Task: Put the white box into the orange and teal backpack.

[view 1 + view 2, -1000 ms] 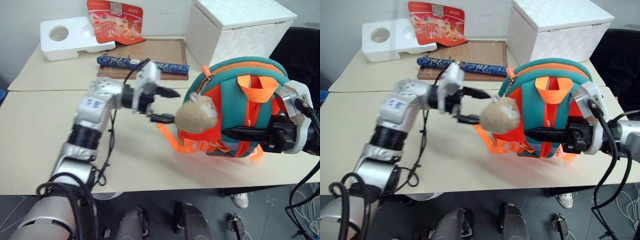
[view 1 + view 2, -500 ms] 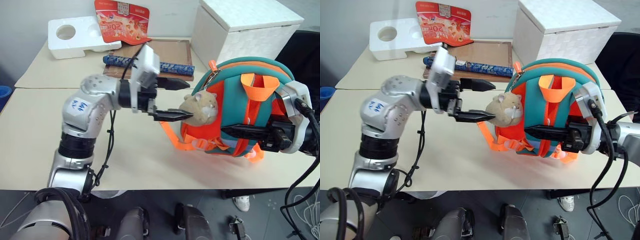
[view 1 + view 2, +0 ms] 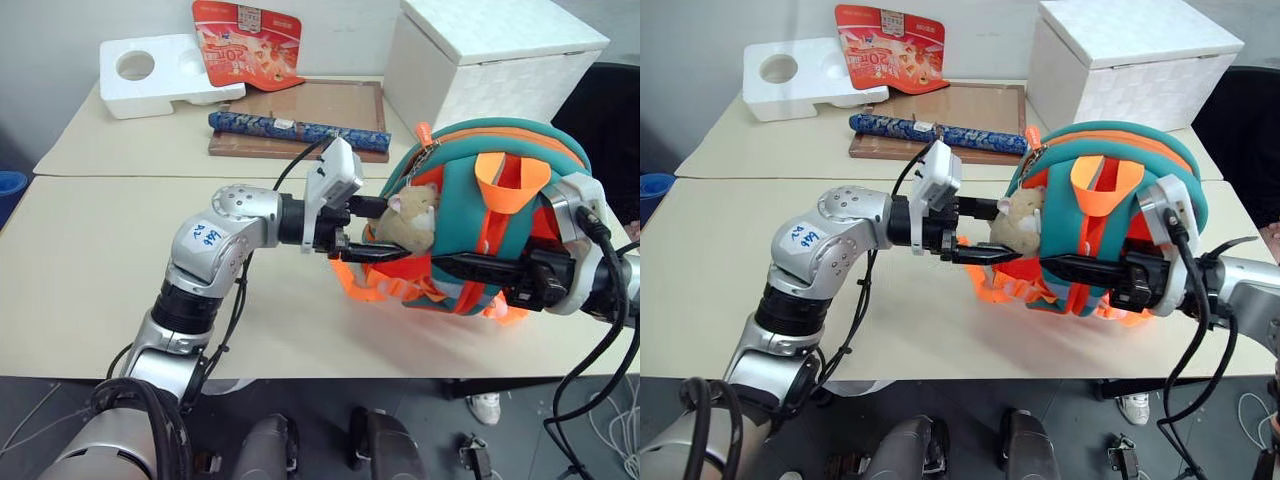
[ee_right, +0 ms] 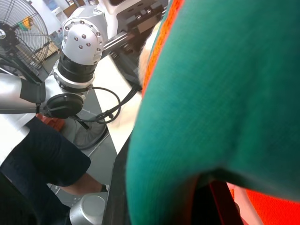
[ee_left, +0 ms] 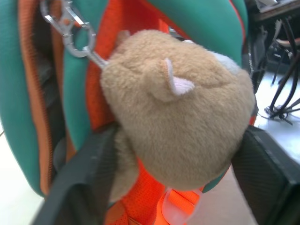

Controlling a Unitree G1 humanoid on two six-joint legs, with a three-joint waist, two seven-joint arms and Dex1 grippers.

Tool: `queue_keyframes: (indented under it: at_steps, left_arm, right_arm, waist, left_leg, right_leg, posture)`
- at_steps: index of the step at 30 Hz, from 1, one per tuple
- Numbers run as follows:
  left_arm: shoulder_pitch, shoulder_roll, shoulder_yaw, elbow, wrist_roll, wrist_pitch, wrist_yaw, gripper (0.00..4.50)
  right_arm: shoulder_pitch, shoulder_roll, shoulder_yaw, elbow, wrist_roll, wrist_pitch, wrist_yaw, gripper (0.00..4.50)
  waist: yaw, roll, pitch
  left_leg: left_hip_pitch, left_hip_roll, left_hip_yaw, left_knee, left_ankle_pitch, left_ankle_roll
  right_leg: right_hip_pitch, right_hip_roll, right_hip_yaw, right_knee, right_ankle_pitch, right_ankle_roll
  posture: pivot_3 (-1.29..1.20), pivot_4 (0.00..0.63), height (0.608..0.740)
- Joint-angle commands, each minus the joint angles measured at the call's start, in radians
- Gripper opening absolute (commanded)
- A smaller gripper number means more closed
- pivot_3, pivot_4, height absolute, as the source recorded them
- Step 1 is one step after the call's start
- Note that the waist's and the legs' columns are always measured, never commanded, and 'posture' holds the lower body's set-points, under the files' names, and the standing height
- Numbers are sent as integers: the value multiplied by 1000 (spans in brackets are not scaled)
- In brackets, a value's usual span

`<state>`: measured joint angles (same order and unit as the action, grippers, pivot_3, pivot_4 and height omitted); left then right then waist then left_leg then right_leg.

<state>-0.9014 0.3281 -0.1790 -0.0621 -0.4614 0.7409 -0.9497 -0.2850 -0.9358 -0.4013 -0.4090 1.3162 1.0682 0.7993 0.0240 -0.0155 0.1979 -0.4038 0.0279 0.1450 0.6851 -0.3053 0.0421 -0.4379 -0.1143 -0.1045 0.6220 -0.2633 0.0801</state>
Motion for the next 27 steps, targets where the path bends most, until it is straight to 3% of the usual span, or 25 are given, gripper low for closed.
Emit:
queue_keyframes:
  at_steps: [1,4,7,10,14,20,22,27]
  left_arm:
    - [-25,5,22,-29,-31,-5,-17,2089]
    - [-27,4,35,-24,-40,-11,-22,1277]
    - [-53,-13,91,15,-75,7,3,739]
    - [-90,34,143,49,-119,60,-22,707]
    - [-117,172,170,178,-75,-18,-115,707]
    - [-111,285,73,388,89,-242,-239,707]
    - [-73,295,-25,442,224,-453,-259,707]
    - [-73,205,-138,562,406,-694,-170,707]
  right_arm:
    - [13,-6,-37,-37,19,-24,4,0]
    - [16,-23,-37,-29,-7,-38,15,0]
    - [-6,-30,-31,-11,-26,-52,15,0]
    - [-2,-37,-40,-6,-28,-55,27,0]
    - [39,-67,-79,20,-15,-31,39,0]
    - [85,-57,-125,-3,-24,-51,43,0]
    - [94,-47,-134,-12,-24,-60,33,0]
    - [75,-53,-129,-11,-21,-78,26,0]
  waist:
    - [-1,0,0]
    - [0,0,0]
    - [0,0,0]
    - [-1,0,0]
    - [-5,0,0]
    - [0,0,0]
    - [0,0,0]
    - [2,0,0]
  left_leg:
    - [0,0,0,0,0,0]
    - [0,0,0,0,0,0]
    - [0,0,0,0,0,0]
    - [0,0,0,0,0,0]
    - [0,1,1,-1,0,0]
    - [0,0,2,0,0,0]
    - [0,0,2,0,0,0]
    - [0,-1,2,0,0,1]
  right_leg:
    - [0,0,0,0,0,0]
    - [0,0,0,0,0,0]
    - [0,0,0,0,0,0]
    - [0,0,0,0,0,0]
    - [-1,2,-2,0,0,0]
    - [-1,1,-6,0,0,0]
    - [-1,1,-6,0,0,0]
    - [-1,0,-5,0,0,0]
  posture:
    - [0,150,740]
    - [0,150,740]
    - [0,150,740]
    - [0,150,740]
    - [0,150,740]
    - [0,150,740]
    - [0,150,740]
    - [0,150,740]
